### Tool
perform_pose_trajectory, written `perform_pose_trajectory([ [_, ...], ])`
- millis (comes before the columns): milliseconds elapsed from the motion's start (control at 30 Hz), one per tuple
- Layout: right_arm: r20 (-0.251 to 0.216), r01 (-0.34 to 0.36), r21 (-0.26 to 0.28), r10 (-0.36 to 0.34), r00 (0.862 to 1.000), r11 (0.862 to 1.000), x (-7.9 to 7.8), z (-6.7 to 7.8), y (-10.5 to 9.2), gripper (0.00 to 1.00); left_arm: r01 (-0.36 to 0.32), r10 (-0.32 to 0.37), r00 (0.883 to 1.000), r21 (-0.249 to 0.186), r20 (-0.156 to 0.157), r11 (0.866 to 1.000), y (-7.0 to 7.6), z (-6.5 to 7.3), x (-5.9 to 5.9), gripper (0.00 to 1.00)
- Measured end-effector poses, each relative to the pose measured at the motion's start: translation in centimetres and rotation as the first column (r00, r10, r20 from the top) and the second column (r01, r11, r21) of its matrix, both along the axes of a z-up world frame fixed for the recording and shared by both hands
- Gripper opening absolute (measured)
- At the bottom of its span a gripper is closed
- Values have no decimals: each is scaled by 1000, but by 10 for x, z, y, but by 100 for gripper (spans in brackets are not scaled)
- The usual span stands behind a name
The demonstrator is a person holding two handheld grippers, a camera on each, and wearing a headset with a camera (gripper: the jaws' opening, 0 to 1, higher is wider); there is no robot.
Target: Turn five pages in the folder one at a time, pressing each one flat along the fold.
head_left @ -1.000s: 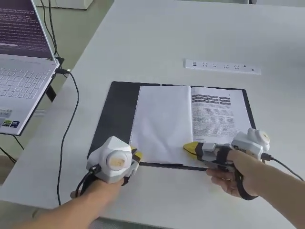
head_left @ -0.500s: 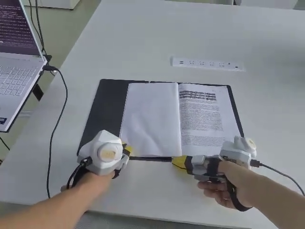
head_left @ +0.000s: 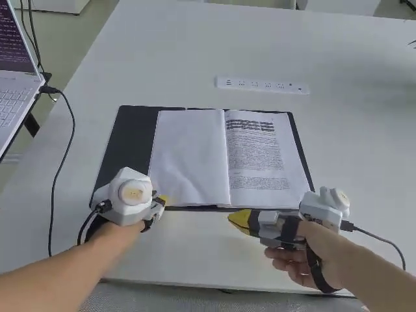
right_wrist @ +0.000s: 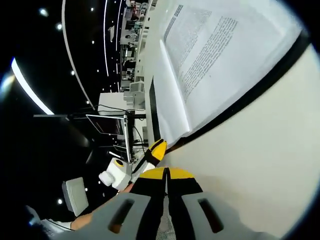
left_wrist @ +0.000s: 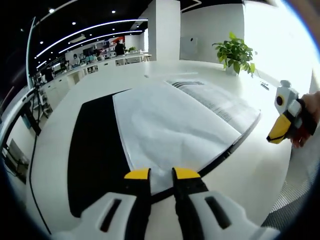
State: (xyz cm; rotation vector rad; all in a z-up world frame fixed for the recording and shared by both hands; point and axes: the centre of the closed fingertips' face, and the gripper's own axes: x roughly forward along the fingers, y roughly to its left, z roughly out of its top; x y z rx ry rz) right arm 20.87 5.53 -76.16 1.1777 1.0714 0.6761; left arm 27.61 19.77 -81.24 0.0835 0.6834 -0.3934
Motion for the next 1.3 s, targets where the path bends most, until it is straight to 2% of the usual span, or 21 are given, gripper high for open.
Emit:
perform_pose_trajectory([
  [100, 46, 37, 1, -37, 998, 999, 4, 16, -9, 0, -2, 1, 999, -13, -48, 1000, -4, 2, -7, 27],
  [200, 92, 66, -11, -65, 994, 998, 5, 30, -17, 0, -8, 5, 996, -39, -85, 999, -8, 8, -14, 25],
  [233, 103, 74, -15, -72, 992, 997, 5, 33, -19, 0, -3, -1, 997, -46, -82, 999, -10, 12, -16, 25],
  [367, 152, 137, -32, -131, 980, 990, 10, 51, -33, 11, 36, -40, 997, -60, -70, 998, -21, 29, -25, 28],
  [400, 168, 152, -41, -143, 975, 988, 8, 60, -34, 13, 42, -47, 996, -63, -75, 997, -23, 34, -28, 29],
  [467, 206, 182, -60, -166, 964, 982, 11, 70, -39, 17, 42, -48, 996, -80, -81, 996, -26, 42, -32, 32],
  [533, 253, 202, -100, -172, 952, 974, 15, 78, -48, 22, 47, -55, 995, -91, -79, 995, -27, 54, -40, 35],
  [567, 302, 206, -131, -159, 940, 970, 17, 83, -55, 22, 47, -55, 996, -96, -76, 994, -27, 58, -42, 36],
  [633, 326, 204, -187, -136, 936, 961, 16, 88, -63, 25, 48, -57, 995, -107, -77, 993, -26, 67, -47, 40],
  [700, 371, 206, -237, -108, 922, 949, 16, 90, -71, 31, 36, -46, 996, -130, -72, 991, -22, 75, -52, 43],
  [733, 401, 200, -290, -71, 913, 936, 13, 92, -75, 32, 35, -45, 996, -134, -71, 990, -19, 80, -55, 46],
  [800, 425, 196, -373, -21, 905, 907, 8, 93, -84, 38, 15, -26, 997, -150, -70, 989, -12, 88, -58, 50],
  [833, 443, 199, -400, -1, 896, 895, 6, 95, -87, 41, 11, -21, 998, -154, -65, 988, -9, 93, -60, 51],
  [867, 467, 212, -433, 17, 884, 876, 1, 99, -89, 42, 8, -17, 998, -156, -58, 988, -7, 98, -61, 52],
  [933, 495, 233, -456, 27, 868, 859, -4, 106, -93, 48, 3, -10, 999, -154, -41, 988, 0, 110, -64, 56],
  [967, 497, 237, -460, 27, 867, 855, -7, 109, -94, 52, -5, 2, 1000, -155, -20, 988, 4, 119, -64, 58],
  [1033, 512, 255, -474, 27, 859, 843, -10, 114, -97, 59, -4, 4, 1000, -159, -2, 987, 9, 132, -68, 62],
  [1133, 520, 270, -501, 36, 854, 822, -16, 121, -103, 66, -5, 7, 1000, -157, 11, 988, 14, 147, -73, 68],
  [1200, 539, 298, -517, 35, 842, 803, -17, 127, -109, 68, -5, 8, 1000, -154, 13, 988, 16, 153, -76, 73],
  [1233, 553, 309, -536, 50, 832, 786, -18, 131, -113, 68, -4, 7, 1000, -157, 17, 988, 18, 159, -79, 75],
  [1300, 569, 318, -555, 73, 819, 768, -20, 137, -118, 68, -13, 20, 999, -177, 38, 984, 19, 168, -80, 78],
])
